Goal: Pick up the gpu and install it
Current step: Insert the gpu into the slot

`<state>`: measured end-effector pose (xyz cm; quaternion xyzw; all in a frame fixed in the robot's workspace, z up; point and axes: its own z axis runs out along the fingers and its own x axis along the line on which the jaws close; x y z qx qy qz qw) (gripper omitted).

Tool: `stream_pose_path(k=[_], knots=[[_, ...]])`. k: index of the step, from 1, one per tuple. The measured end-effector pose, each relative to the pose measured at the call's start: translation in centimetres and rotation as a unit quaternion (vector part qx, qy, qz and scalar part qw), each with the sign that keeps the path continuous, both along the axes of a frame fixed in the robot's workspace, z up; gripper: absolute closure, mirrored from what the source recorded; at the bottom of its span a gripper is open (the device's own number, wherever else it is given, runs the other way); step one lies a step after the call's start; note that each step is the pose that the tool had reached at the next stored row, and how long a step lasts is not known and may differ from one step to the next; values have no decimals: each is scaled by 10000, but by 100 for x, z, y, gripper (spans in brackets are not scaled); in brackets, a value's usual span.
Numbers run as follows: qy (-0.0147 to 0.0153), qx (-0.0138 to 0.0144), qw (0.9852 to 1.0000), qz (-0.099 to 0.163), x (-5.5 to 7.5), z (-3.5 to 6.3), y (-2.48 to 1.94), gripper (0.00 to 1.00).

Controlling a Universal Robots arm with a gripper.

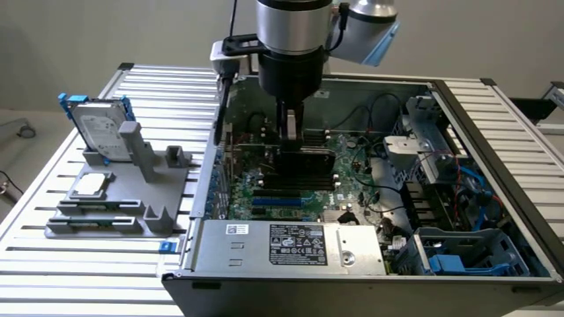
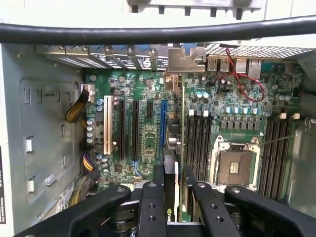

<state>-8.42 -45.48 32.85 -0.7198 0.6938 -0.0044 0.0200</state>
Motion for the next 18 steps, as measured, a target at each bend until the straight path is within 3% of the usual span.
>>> stream_pose_path(k=[7, 11, 18], knots=[[-36, 24, 10000, -6, -30, -74, -69, 73], [-67, 32, 10000, -30, -39, -132, -76, 73], [-70, 30, 9999, -96, -52, -169, -80, 73]])
